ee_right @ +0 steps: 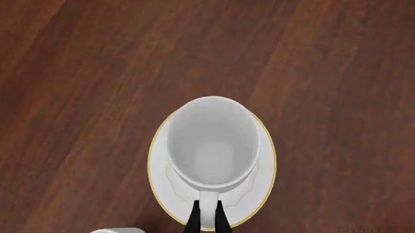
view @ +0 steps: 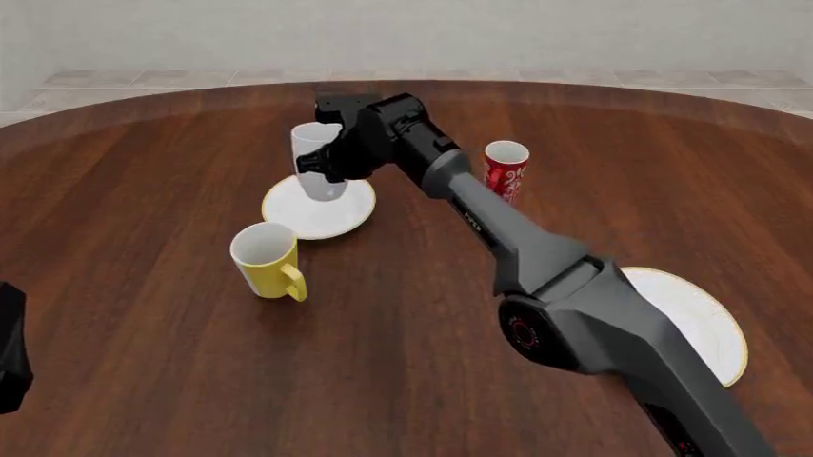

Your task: Put the white mug on the left plate.

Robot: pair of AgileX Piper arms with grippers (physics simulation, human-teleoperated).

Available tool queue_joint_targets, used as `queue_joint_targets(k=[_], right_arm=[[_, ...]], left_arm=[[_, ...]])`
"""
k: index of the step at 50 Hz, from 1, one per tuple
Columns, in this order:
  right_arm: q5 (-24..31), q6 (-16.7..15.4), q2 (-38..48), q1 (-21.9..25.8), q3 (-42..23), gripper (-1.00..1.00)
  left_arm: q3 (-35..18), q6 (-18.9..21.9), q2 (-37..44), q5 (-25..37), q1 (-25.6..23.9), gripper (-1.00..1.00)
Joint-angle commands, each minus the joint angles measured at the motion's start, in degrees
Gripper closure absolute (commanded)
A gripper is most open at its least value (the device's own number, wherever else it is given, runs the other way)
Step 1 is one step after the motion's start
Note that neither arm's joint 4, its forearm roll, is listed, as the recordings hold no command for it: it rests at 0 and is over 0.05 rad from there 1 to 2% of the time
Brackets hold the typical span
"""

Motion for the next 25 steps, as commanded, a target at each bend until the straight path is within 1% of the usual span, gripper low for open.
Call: queue_joint_targets(k=[1, 25], right_arm=[[-0.30, 0.42, 0.35, -0.08, -0.21, 1.00], [-0.49, 0.77, 1.05, 0.01, -0.21, 1.00]], left_arm=[[0.06, 0.08, 0.00, -0.02, -0.05, -1.00], [0.01, 0.03, 0.00, -0.12, -0.01, -1.00]])
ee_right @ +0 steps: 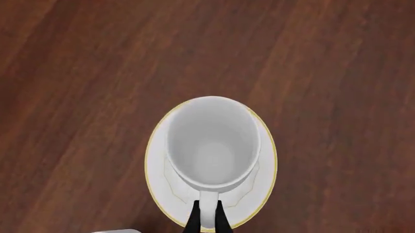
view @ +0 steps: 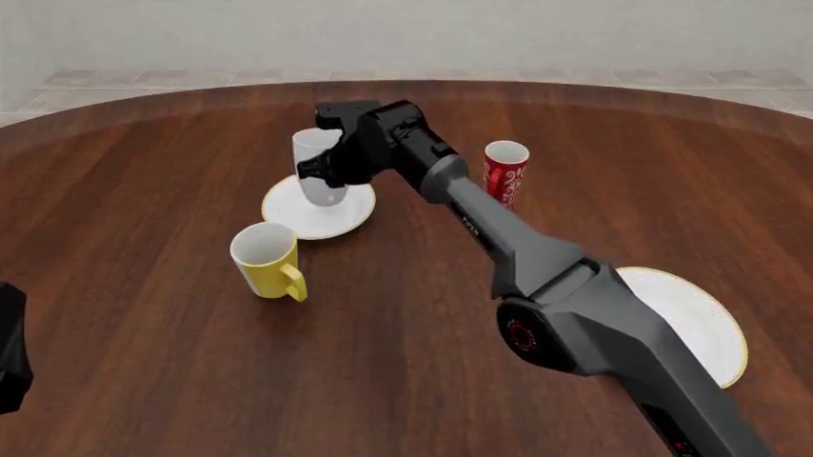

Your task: Put the white mug on the left plate.

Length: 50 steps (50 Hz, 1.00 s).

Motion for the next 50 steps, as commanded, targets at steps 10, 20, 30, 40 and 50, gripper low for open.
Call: queue_joint_targets(k=[10, 20, 30, 40, 50], right_arm=[[-0.09, 0.35, 0.29, 0.09, -0.19, 1.00], [0.13, 0.37, 0.71, 0.48, -0.18, 1.00], [0.32, 0.30, 0.83, 0.48, -0.19, 1.00], [0.46, 0.26, 0.87, 0.46, -0.19, 1.00], [0.58, 0.24, 0.90, 0.48, -0.19, 1.00]], left_arm=[[-0.01, -0.02, 0.00, -0.08, 0.09, -1.00], [-0.04, -0.08, 0.00, -0.13, 0.16, -1.00], [-0.19, -0.17, 0.00, -0.08, 0.25, -1.00], [-0.29, -0.21, 0.00, -0.02, 0.27, -1.00], [-0.25, -0.26, 0.00, 0.05, 0.22, -1.00]])
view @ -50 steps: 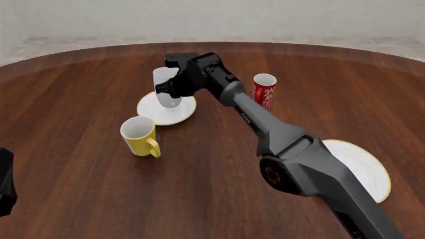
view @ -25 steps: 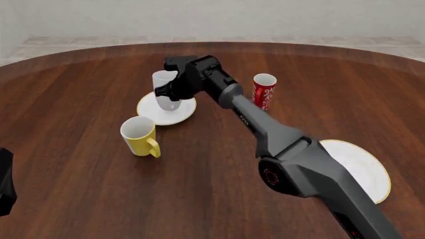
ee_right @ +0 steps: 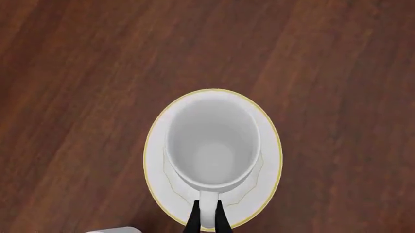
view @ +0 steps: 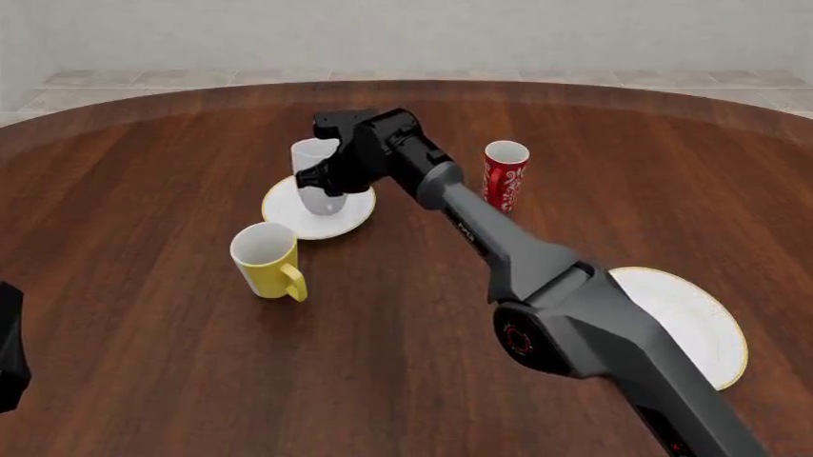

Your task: Put the white mug on the left plate.

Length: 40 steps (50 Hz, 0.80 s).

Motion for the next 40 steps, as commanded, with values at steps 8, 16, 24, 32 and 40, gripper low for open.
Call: queue_joint_targets(k=[8, 16, 24, 32, 40], right_arm=[[0.05, 0.61, 0.23, 0.18, -0.18, 1.00], [-0.08, 0.75, 0.24, 0.13, -0.18, 1.00], [-0.18, 1.01, 0.50, 0.18, -0.18, 1.00], [-0.06, 0.95, 0.63, 0.11, -0.18, 1.00], [0.24, 0.68, 0.55, 0.05, -0.18, 1.00]], left_arm=[[-0.03, -0.11, 0.00, 0.13, 0.02, -1.00], [-0.07, -0.09, 0.00, 0.10, 0.07, -1.00], [0.03, -0.05, 0.00, 0.14, 0.08, -1.00], [0.19, 0.02, 0.00, 0.24, -0.15, -1.00], [0.44, -0.08, 0.00, 0.24, -0.30, -1.00]])
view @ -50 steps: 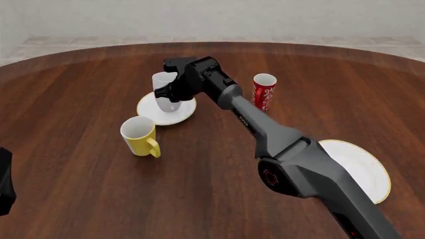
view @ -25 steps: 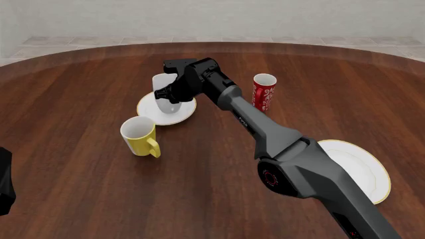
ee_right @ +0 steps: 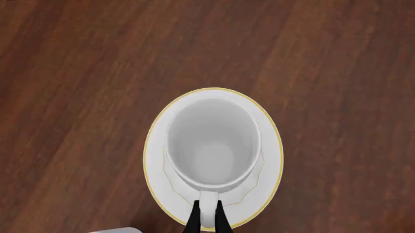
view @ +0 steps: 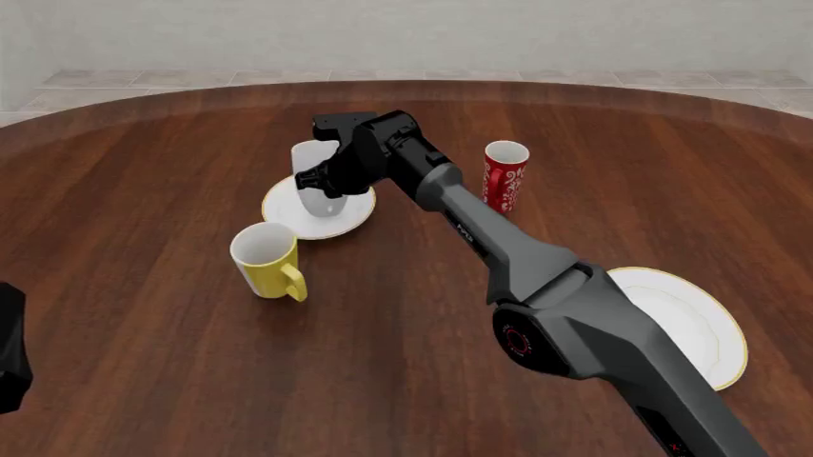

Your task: Put the white mug on the left plate.

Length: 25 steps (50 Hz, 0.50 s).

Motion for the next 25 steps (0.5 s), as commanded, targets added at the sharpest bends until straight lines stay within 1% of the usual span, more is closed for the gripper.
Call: queue_joint_targets(k=[1, 25], right_arm=[[0.23, 0.09, 0.22, -0.01, 0.01, 1.00], [0.60, 0.55, 0.89, 0.21, 0.01, 1.00]], left_arm=[[0.26, -0.03, 0.00, 0.04, -0.22, -1.00], [0.24, 0.13, 0.01, -0.01, -0.12, -1.00]])
